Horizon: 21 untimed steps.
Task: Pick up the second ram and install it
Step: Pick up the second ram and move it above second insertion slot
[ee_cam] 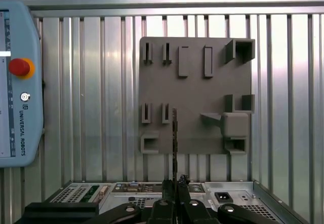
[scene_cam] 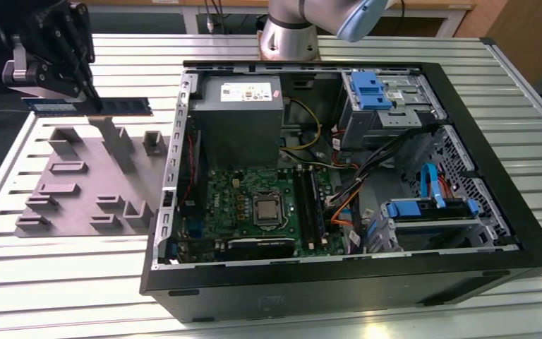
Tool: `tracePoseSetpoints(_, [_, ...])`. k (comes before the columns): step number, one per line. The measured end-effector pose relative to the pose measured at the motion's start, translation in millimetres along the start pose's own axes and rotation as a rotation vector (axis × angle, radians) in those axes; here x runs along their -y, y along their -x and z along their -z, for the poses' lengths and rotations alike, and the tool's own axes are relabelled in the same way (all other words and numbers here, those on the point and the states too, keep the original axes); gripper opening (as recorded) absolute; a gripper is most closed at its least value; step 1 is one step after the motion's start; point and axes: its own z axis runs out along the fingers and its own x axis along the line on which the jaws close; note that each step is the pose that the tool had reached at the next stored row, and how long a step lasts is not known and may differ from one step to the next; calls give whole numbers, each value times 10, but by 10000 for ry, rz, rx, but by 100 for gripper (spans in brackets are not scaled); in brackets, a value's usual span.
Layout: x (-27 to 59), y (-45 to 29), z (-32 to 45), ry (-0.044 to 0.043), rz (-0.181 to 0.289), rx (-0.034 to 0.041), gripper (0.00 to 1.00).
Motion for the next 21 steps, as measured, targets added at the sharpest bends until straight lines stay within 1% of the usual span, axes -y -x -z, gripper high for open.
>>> tracePoseSetpoints(11, [40,1,-2,0,0,0,14])
tracePoseSetpoints(14, [70,2,-5,0,1,0,14])
tracePoseSetpoints(21, [177,5,-8,0,0,0,14])
